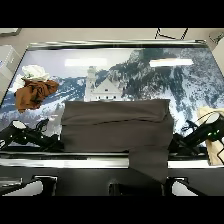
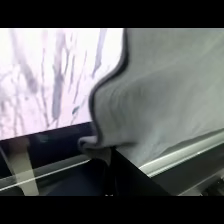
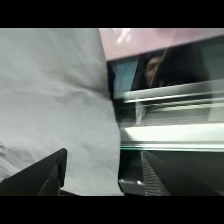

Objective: Fold the clothes and pants, and hang the long-sleeved shirts on hangers.

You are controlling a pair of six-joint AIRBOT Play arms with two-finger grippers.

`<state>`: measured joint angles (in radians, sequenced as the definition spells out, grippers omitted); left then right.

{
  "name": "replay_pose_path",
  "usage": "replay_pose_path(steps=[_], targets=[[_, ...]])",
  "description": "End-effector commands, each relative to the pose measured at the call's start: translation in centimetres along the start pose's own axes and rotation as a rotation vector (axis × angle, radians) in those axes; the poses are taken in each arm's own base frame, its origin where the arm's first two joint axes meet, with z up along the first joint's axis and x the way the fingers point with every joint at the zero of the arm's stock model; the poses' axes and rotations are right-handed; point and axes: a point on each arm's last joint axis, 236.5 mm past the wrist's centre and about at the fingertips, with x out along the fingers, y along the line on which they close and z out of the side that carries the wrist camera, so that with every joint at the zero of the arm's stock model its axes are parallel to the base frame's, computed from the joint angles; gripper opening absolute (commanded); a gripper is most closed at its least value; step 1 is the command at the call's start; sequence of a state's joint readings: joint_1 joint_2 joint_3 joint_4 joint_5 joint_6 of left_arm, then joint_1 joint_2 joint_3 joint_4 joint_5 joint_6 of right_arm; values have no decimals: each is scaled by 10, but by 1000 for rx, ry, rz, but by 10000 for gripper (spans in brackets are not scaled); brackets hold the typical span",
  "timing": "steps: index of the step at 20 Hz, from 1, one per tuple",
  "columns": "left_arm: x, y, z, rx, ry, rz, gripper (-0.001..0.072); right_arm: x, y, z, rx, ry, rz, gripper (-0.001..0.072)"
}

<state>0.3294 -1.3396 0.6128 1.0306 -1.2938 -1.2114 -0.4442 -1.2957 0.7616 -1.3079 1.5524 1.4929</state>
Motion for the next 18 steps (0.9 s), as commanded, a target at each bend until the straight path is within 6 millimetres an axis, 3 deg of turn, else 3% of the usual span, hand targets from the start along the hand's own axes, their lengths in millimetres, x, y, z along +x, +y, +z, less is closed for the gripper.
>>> replay_pose_path(steps=[1, 3, 6, 8, 10, 11, 13, 15, 18], targets=[[-4, -4, 0, 11, -15, -1, 24, 38, 2, -16, 0, 40, 52, 560], [-6, -5, 0, 14, -24, 0, 24, 50, 3, -19, 14, 42, 67, 555], [-6, -6, -2, 15, -18, -2, 24, 55, 15, -6, 37, -14, 123, 519], [-6, -6, -2, 14, -18, -2, 24, 60, 16, -7, 62, -17, 137, 456], [-7, -6, -1, 16, -18, -2, 24, 60, 17, -9, 62, -8, 139, 88], [-8, -6, -1, 19, -18, -2, 24, 57, 20, -9, 46, -5, 148, 49], [-18, -12, 4, 41, -21, -7, 24, 35, 32, -2, -21, -35, 176, 48], [-41, -24, 18, 81, -52, -6, 24, -7, 46, 18, -67, -132, 188, 45], [-83, -42, 62, 101, -183, 20, 23, -76, 70, 61, -63, -331, 202, 45]])
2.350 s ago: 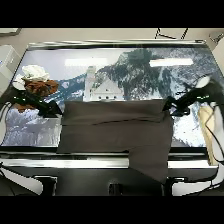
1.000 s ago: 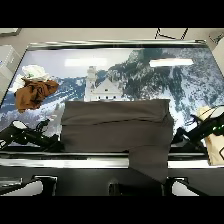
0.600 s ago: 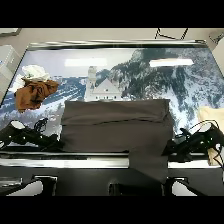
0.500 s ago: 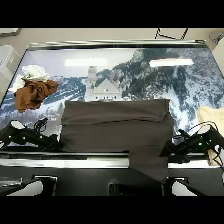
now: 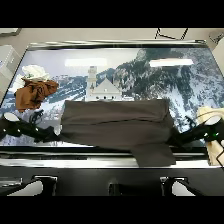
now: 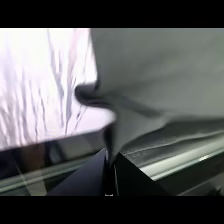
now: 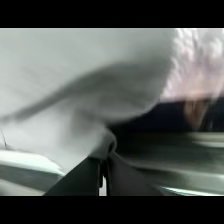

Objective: Fold the clothes and pants, and hang the long-sleeved shirts on hangers.

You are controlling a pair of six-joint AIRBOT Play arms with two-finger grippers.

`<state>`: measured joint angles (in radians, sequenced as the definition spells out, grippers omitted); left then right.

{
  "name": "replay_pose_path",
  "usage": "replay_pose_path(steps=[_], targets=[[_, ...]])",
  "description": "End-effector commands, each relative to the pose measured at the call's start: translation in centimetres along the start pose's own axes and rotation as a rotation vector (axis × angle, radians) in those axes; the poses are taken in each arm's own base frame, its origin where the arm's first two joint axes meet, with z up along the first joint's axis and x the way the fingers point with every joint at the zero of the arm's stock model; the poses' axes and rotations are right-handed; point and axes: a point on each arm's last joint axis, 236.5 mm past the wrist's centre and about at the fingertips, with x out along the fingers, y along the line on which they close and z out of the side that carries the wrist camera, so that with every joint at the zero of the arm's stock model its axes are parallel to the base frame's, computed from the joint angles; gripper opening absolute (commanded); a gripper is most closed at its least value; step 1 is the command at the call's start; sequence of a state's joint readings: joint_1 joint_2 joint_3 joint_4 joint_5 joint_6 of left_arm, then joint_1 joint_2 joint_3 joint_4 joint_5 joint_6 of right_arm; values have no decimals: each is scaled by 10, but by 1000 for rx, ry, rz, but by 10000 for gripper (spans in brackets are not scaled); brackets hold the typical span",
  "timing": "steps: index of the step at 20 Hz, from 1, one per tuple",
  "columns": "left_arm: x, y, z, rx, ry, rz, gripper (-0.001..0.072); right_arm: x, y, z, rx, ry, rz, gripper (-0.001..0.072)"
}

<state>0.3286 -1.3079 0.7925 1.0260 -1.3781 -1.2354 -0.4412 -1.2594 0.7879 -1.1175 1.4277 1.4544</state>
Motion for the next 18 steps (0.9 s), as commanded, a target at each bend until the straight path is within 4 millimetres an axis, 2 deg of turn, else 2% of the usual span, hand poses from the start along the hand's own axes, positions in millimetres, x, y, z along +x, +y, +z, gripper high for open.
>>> replay_pose_path(steps=[1, 3, 5, 9, 12, 14, 15, 16, 17, 18], targets=[[-38, -16, 48, 26, -112, 24, 24, -56, 45, 54, -56, -190, 31, 45], [-47, -26, 81, 46, -139, 33, 24, -69, 74, 94, -98, -288, 36, 46], [-49, -34, 118, 54, -151, 36, 24, -75, 92, 137, -87, -367, 48, 46], [-37, -49, 186, 59, -153, -13, 25, -64, 120, 197, -36, -380, 176, 47], [-13, -46, 211, 52, -124, -29, 25, -27, 115, 219, 2, -348, 182, 48], [2, -40, 217, 29, -102, -45, 26, 0, 113, 219, 18, -291, 182, 48], [7, -37, 218, 20, -93, -51, 29, 6, 111, 220, 26, -278, 183, 48], [9, -36, 218, 12, -90, -63, 88, 7, 111, 219, 26, -272, 186, 48], [7, -38, 219, 8, -94, -79, 239, 3, 111, 219, 26, -274, 189, 65], [0, -37, 218, 6, -92, -89, 476, -7, 112, 216, 18, -266, 195, 168]])
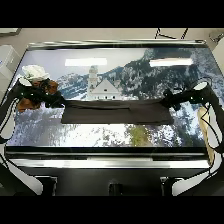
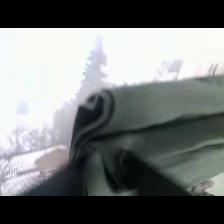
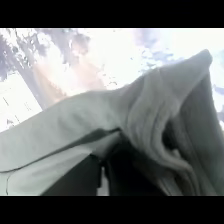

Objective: Fold the clothes and pants, and hang the long-sleeved shirts on hangers.

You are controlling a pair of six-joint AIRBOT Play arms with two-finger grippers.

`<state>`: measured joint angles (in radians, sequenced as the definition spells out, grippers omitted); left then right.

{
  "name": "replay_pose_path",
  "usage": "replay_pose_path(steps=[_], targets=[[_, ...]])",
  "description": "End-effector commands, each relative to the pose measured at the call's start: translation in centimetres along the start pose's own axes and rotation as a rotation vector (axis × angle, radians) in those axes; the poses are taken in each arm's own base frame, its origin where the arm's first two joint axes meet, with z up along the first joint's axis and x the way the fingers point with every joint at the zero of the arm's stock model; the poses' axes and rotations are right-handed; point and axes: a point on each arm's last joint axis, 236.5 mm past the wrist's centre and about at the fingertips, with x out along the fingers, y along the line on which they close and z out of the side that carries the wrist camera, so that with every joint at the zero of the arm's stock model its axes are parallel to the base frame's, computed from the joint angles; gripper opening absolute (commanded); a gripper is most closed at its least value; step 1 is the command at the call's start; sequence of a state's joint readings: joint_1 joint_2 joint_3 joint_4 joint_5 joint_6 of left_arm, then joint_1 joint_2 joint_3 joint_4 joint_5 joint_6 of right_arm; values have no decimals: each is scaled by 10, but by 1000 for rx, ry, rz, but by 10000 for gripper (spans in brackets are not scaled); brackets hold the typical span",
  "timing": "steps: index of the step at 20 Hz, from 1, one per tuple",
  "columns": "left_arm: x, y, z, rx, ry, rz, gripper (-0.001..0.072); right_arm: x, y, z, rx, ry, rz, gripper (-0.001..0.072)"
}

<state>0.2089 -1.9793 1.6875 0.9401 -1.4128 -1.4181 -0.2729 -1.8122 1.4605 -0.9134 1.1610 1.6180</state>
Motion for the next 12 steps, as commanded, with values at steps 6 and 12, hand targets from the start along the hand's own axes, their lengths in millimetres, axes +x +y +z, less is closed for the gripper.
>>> replay_pose_path(steps=[6, 12], targets=[[-81, 13, -7, -79, 33, -66, 675, -86, -71, -8, 52, 130, 3, 705], [-135, -18, -12, -49, -85, -47, 675, -46, -101, -32, 48, 235, 75, 711]])
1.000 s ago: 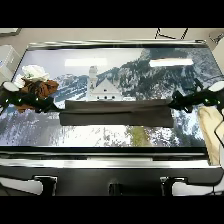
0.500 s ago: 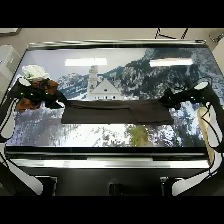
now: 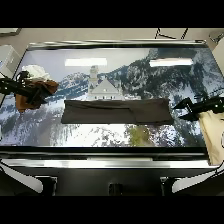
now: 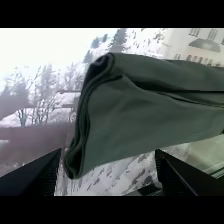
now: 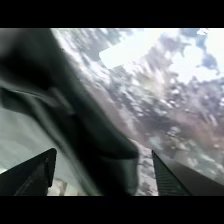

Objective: Fold the clothes and pants, and hang the long-sleeved shirts on hangers.

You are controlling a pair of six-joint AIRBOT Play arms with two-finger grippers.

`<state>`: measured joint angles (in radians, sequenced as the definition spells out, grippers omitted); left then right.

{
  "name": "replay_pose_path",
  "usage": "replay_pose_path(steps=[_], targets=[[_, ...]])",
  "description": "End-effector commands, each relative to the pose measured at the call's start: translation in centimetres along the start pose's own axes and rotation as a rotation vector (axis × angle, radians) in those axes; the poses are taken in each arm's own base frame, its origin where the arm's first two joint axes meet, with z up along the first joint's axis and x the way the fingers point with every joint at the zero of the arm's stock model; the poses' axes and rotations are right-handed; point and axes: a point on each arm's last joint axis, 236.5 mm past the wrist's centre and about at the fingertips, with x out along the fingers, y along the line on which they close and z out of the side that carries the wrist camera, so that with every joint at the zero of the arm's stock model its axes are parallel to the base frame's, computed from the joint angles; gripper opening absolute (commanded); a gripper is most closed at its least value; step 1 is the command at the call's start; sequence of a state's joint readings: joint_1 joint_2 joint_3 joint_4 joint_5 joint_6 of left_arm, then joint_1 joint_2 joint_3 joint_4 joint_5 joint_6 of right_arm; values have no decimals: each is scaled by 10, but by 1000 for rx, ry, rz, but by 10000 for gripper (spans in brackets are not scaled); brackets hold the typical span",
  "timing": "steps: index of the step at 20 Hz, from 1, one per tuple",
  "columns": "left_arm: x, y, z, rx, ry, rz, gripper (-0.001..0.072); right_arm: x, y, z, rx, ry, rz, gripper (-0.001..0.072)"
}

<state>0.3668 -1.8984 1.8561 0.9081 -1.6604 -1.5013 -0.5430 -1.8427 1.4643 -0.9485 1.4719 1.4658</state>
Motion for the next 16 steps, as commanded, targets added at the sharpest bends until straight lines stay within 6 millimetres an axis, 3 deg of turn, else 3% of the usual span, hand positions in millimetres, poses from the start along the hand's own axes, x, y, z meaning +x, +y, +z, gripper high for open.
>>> replay_pose_path(steps=[1, 3, 6, 7, 10, 12, 14, 15, 16], targets=[[-26, -25, -8, 29, -42, 8, 675, 23, 4, -6, -45, 61, 111, 711], [-29, -46, -15, 76, -52, 12, 675, 34, 22, 2, -55, 45, 197, 711], [-25, -80, -27, 155, -46, 16, 675, 53, 33, 12, -84, 13, 184, 706], [-21, -91, -32, 183, -39, 16, 675, 58, 38, 14, -95, 0, 175, 670], [-4, -123, -46, 264, -12, 15, 673, 68, 51, 4, -122, 33, 167, 344], [14, -145, -53, 324, 6, 11, 661, 69, 63, -10, -155, 76, 168, 68], [36, -171, -62, 421, 14, 3, 659, 61, 79, -17, -205, 65, 159, 46], [48, -184, -65, 456, 13, -2, 612, 53, 89, -20, -232, 47, 158, 46], [62, -197, -68, 486, 12, -9, 430, 42, 102, -24, -260, 28, 158, 46]])
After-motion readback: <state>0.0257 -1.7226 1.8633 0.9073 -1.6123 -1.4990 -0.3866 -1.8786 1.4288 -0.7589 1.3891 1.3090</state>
